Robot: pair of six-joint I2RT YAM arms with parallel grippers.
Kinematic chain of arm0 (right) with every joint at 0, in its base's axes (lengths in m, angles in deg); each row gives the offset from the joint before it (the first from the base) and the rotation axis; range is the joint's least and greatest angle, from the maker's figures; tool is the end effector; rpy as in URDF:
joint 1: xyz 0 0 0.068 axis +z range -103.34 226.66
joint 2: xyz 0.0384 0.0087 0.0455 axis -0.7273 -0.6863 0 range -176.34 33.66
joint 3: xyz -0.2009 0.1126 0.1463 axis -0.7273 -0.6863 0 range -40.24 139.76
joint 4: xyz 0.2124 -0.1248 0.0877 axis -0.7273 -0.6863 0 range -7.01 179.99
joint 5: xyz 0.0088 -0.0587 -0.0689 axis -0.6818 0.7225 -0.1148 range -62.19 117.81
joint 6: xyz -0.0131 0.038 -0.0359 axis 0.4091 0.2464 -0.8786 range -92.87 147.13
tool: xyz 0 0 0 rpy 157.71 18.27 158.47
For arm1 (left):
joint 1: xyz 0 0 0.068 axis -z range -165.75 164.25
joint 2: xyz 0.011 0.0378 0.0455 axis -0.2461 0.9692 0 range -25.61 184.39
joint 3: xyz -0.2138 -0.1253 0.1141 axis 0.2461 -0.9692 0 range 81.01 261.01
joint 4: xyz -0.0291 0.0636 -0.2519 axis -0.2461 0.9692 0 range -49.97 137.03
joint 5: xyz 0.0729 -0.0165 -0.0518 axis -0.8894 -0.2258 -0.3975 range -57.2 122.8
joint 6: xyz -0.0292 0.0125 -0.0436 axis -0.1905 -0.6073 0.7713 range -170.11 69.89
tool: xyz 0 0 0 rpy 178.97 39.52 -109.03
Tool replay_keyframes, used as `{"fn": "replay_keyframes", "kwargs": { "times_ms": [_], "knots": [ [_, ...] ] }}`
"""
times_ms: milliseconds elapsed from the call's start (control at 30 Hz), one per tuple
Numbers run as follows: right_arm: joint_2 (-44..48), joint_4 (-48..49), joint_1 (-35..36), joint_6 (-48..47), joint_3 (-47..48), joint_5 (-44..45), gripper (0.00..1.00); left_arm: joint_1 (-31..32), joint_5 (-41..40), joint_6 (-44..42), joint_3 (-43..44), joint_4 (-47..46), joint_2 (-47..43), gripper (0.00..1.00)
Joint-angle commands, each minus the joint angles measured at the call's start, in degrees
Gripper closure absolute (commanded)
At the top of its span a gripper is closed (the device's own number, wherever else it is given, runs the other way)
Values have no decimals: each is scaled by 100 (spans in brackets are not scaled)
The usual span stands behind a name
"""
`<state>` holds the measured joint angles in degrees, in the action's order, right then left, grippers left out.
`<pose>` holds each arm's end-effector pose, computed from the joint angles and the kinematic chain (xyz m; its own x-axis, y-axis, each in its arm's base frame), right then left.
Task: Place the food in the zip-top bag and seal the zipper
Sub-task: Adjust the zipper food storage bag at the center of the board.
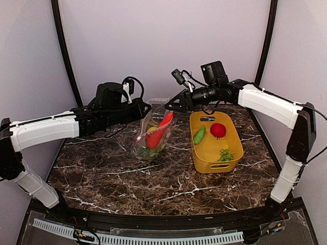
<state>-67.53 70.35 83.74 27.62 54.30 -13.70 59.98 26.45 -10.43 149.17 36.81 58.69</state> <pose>0.3144 0.2671 0.3591 -0.3613 -0.2650 -0.8940 -0.9225 0.2414 0.3013 0.2488 -0.2496 0.3413 -0.5263 -0.3691 -0.7660 0.3902 0.6955 -0.6033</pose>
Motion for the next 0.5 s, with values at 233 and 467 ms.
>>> {"fn": "replay_keyframes", "kwargs": {
  "times_ms": [233,467],
  "knots": [
    [-262,-1240,45,603,270,821,64,-38,343,-7,-97,-260,37,99],
    [37,-1101,2,764,329,989,64,-38,353,-48,-145,-203,18,99]
  ]
}}
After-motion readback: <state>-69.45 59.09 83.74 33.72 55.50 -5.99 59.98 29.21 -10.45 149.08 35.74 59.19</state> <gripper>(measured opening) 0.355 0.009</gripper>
